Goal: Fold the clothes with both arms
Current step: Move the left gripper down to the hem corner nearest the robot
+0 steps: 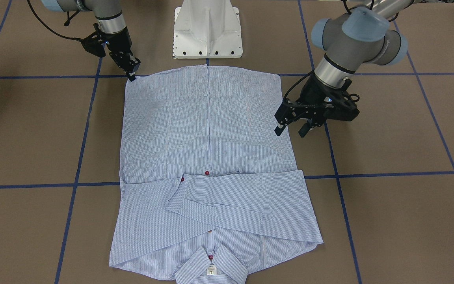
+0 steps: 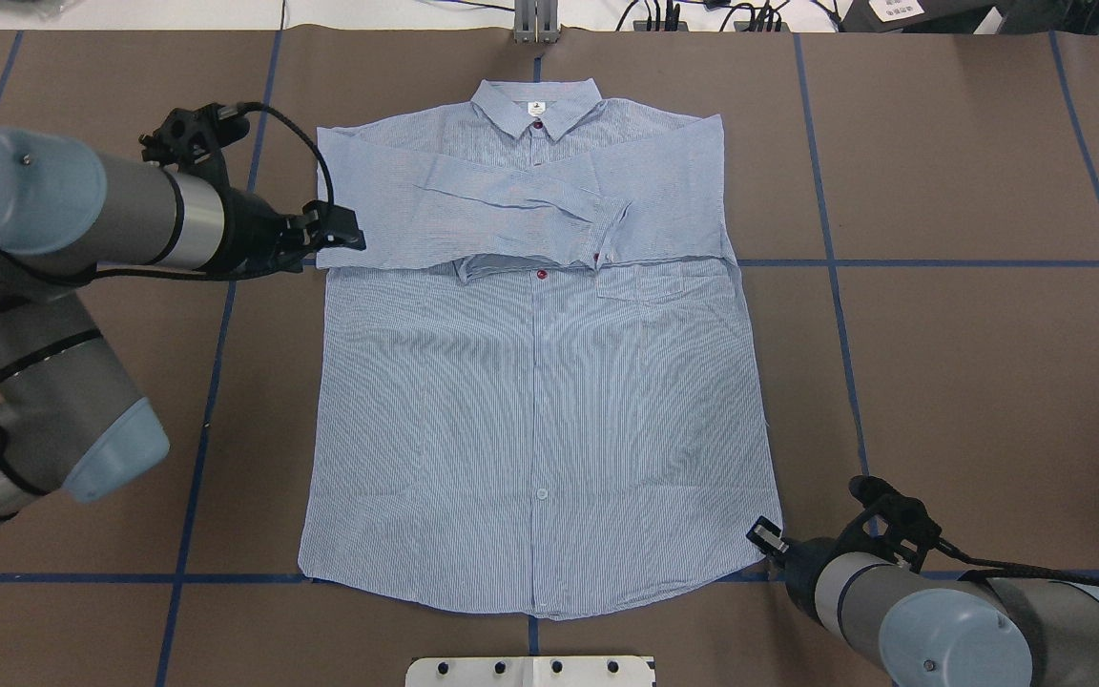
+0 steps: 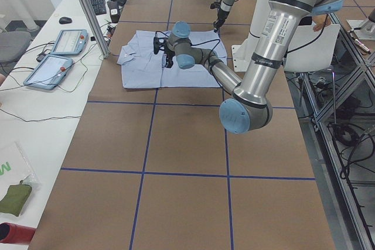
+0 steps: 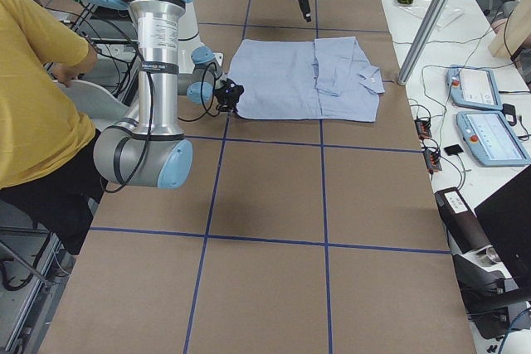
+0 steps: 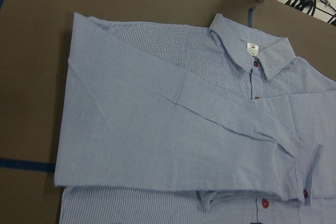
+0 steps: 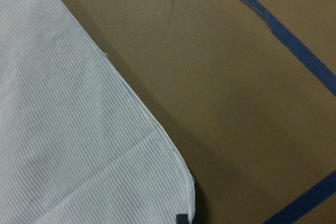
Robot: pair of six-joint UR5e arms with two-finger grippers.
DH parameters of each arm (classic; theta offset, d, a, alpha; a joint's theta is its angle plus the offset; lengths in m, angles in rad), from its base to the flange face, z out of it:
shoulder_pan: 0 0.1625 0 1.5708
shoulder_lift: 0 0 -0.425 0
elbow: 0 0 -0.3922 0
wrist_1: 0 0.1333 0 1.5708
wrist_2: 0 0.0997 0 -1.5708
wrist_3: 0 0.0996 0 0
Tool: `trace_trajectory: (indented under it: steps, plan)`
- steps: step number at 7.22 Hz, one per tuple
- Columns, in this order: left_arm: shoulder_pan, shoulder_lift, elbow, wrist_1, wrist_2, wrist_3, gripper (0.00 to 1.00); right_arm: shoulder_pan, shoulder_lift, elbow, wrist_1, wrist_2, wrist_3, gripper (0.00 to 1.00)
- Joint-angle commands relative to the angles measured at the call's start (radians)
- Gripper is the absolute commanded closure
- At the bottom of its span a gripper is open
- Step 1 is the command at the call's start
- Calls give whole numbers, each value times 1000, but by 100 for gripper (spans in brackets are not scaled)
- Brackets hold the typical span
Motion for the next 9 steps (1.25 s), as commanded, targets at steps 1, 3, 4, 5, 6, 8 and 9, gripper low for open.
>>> trace_trajectory:
  steps: [1, 3, 4, 5, 6, 8, 9]
  plan:
    - [182, 127, -120, 3, 150, -192, 0, 0, 0, 3, -2, 0, -1, 100]
    - [379, 169, -140, 5, 285, -342, 0, 0, 2, 4, 0, 0, -1, 100]
    - [415, 190, -143, 9, 300, -360, 0, 0, 0, 4, 0, 0, -1, 100]
    - [441, 224, -147, 47, 300, -368, 2, 0, 2, 3, 0, 0, -1, 100]
    - [447, 242, -157, 64, 300, -372, 8, 0, -1, 3, -2, 0, -1, 100]
    - [502, 250, -168, 78, 300, -461, 20, 0, -1, 3, 0, 2, -8, 100]
    - [510, 250, -164, 78, 300, -469, 22, 0, -1, 1, 0, 2, -8, 100]
